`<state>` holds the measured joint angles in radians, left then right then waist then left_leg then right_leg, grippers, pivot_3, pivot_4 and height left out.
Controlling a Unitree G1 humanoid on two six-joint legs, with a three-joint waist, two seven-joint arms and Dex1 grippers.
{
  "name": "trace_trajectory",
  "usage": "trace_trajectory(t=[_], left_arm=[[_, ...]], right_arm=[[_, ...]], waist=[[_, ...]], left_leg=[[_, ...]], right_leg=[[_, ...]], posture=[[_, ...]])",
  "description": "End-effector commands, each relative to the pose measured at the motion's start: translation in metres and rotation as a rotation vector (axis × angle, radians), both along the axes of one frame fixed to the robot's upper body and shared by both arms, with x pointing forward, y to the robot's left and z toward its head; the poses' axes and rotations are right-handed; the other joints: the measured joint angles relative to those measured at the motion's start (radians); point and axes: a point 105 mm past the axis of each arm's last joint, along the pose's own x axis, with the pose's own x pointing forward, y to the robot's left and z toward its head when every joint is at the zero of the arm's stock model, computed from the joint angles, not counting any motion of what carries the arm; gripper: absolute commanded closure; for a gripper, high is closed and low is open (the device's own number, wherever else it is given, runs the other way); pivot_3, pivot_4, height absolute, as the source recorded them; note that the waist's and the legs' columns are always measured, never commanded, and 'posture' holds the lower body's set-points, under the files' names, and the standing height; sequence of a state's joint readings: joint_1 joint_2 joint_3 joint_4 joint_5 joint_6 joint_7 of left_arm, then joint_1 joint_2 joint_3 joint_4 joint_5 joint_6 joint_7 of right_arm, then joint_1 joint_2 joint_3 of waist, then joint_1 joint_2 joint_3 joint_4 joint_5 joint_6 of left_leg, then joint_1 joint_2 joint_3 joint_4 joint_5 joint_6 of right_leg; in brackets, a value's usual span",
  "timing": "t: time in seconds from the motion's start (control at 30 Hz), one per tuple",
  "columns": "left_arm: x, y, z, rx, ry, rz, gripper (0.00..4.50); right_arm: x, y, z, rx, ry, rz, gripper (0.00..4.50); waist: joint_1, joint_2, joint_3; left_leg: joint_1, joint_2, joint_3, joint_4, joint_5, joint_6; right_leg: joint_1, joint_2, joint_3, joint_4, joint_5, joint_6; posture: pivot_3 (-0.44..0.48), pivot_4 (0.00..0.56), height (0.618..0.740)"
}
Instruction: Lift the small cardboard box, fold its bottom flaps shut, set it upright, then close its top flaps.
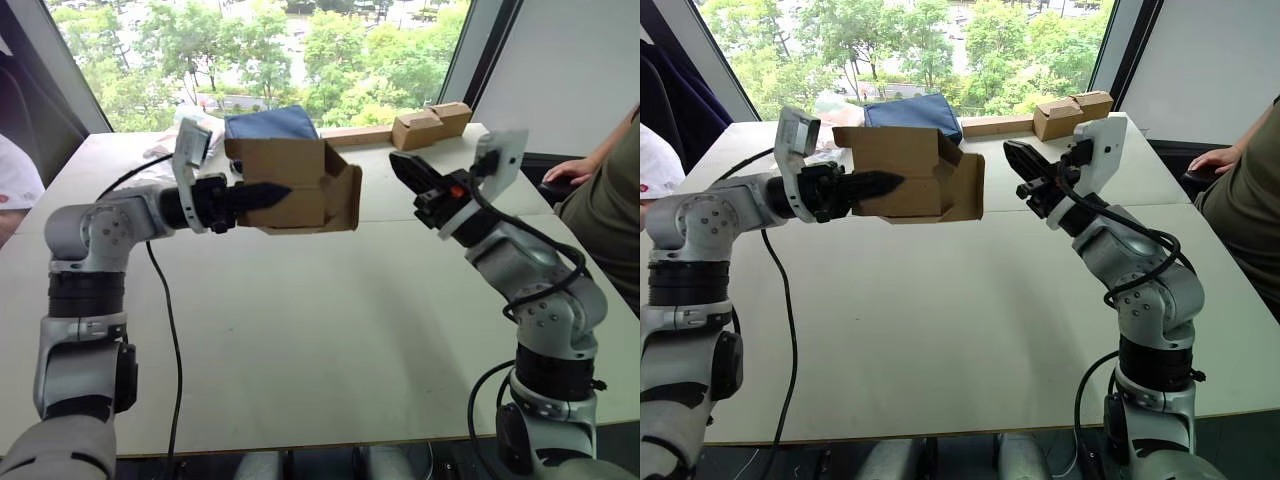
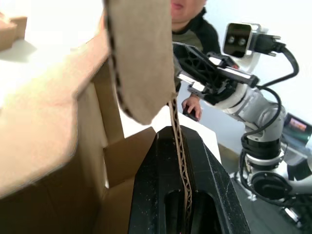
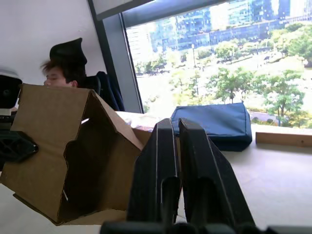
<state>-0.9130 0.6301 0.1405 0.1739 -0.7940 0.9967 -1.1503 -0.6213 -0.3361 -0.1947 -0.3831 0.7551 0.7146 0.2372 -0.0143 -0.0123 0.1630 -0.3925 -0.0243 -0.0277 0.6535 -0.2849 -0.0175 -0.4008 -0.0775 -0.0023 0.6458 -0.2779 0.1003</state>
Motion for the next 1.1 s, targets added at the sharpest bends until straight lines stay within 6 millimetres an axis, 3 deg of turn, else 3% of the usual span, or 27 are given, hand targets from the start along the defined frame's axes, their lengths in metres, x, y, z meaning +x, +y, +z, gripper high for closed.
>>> trace_trajectory(t=[0.03, 0.4, 0.6, 0.83, 1.1], left_arm=[[-0.006, 0.0, 0.02, -0.004, -0.095, -0.02, 4.5], [-0.015, -0.004, 0.019, 0.003, -0.101, -0.075, 4.5], [-0.02, -0.009, 0.02, 0.005, -0.098, -0.107, 4.5], [-0.022, -0.015, 0.019, -0.002, -0.097, -0.129, 4.5], [-0.029, -0.019, 0.016, 0.002, -0.087, -0.173, 4.5]], right_arm=[[-0.003, 0.012, 0.016, 0.019, -0.069, 0.016, 4.43], [-0.017, 0.038, 0.014, -0.036, -0.093, 0.16, 4.43], [-0.021, 0.042, 0.012, -0.058, -0.096, 0.189, 4.43], [-0.044, 0.064, 0.007, -0.107, -0.11, 0.342, 4.43], [-0.046, 0.07, 0.006, -0.116, -0.119, 0.365, 4.43]], waist=[[-0.001, 0.0, 0.0], [-0.002, 0.0, 0.0], [-0.002, 0.0, 0.0], [-0.002, 0.0, 0.0], [-0.003, 0.0, 0.0]], left_leg=[[0.0, 0.0, 0.0, 0.0, 0.0, 0.0], [0.0, 0.0, 0.001, 0.0, 0.0, 0.0], [0.0, 0.0, 0.001, 0.0, 0.0, 0.0], [0.0, 0.0, 0.001, 0.0, 0.0, 0.0], [0.0, 0.0, 0.001, 0.0, 0.0, 0.0]], right_leg=[[0.0, 0.0, 0.0, 0.0, 0.0, 0.0], [-0.001, 0.001, 0.001, 0.001, 0.0, 0.0], [-0.001, 0.001, 0.001, 0.001, 0.0, 0.0], [-0.002, 0.001, 0.001, 0.001, 0.0, 0.0], [-0.002, 0.001, 0.001, 0.001, 0.0, 0.0]], posture=[[0.0, 0.15, 0.74], [0.0, 0.15, 0.74], [0.0, 0.15, 0.74], [0.0, 0.15, 0.74], [0.0, 0.15, 0.74]])
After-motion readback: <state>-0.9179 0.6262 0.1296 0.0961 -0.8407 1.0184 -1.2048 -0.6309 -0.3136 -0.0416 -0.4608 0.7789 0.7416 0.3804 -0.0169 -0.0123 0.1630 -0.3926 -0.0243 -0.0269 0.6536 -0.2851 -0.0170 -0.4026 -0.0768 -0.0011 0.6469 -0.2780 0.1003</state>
